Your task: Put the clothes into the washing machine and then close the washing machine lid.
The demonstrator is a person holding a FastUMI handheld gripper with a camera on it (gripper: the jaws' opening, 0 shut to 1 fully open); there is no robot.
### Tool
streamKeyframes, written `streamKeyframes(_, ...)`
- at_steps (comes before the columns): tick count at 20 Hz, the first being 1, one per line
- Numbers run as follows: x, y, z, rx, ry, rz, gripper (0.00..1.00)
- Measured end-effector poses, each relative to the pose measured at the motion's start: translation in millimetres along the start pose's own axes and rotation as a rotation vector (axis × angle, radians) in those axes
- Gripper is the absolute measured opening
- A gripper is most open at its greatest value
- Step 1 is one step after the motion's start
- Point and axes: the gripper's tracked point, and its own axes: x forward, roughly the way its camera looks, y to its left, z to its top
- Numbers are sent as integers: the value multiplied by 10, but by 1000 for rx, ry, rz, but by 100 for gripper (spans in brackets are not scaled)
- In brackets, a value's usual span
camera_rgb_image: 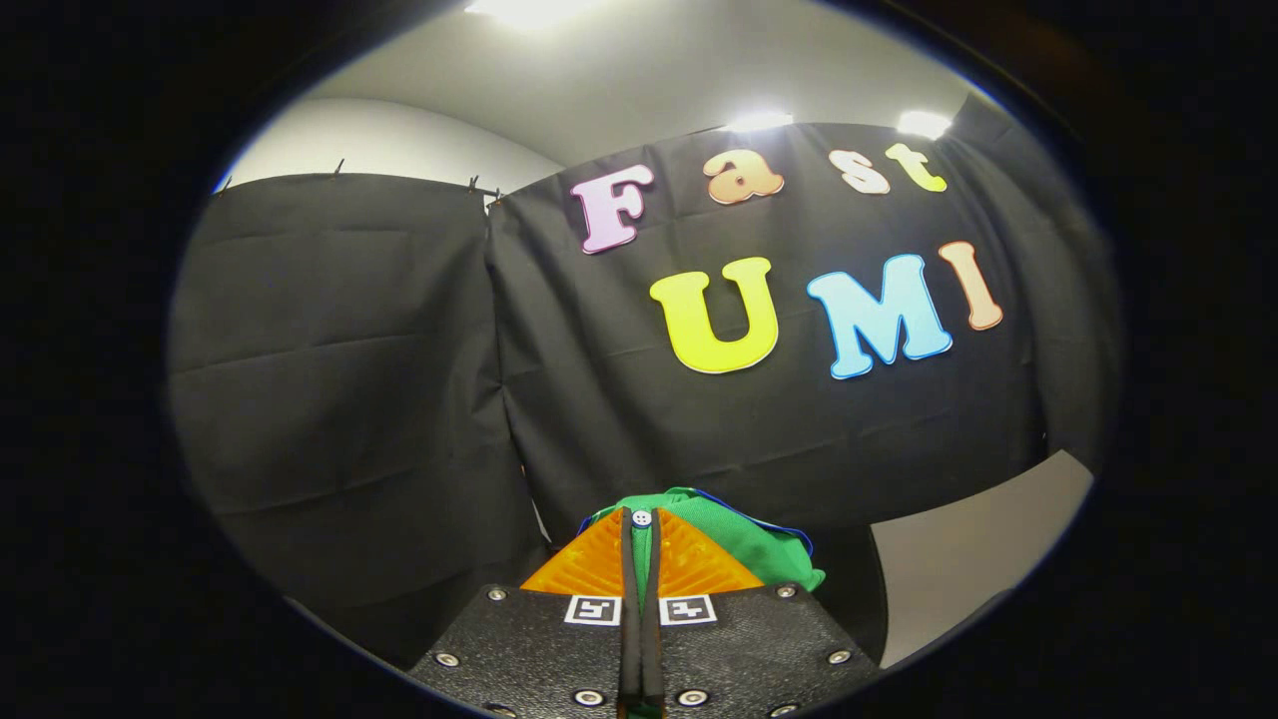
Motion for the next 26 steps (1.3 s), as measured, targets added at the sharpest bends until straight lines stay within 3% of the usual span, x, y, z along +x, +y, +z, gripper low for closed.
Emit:
streamKeyframes(13, 259, 390, -748, 2, 97, 58, 0)
streamKeyframes(26, 487, 272, -1658, -18, 233, 45, 0)
